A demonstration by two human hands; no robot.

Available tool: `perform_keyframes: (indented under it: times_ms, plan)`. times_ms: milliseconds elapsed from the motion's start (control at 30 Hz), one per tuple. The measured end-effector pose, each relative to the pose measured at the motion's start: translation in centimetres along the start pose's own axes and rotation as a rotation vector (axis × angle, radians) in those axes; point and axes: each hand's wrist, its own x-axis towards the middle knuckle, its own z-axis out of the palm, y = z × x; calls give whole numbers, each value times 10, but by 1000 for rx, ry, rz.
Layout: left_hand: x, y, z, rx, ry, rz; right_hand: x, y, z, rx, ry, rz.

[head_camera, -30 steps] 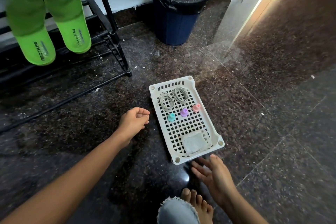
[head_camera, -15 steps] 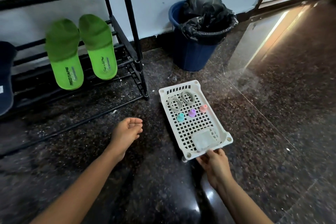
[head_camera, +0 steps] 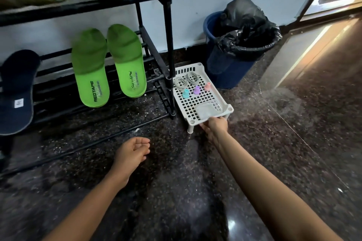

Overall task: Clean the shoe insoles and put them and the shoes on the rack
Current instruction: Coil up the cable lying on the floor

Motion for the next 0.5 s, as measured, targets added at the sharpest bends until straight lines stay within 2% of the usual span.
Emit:
perform_keyframes:
  times_ms: [233,367,500]
  plan:
    - [19,11,-1,-28,-10,3,20,-19,58,-19,-81,1]
    - [25,18,-1,-32,-14,15,31,-22,78,-134,-119,-11]
    - [30,20,-4,-38,2,27,34,-26,84,-143,-47,28]
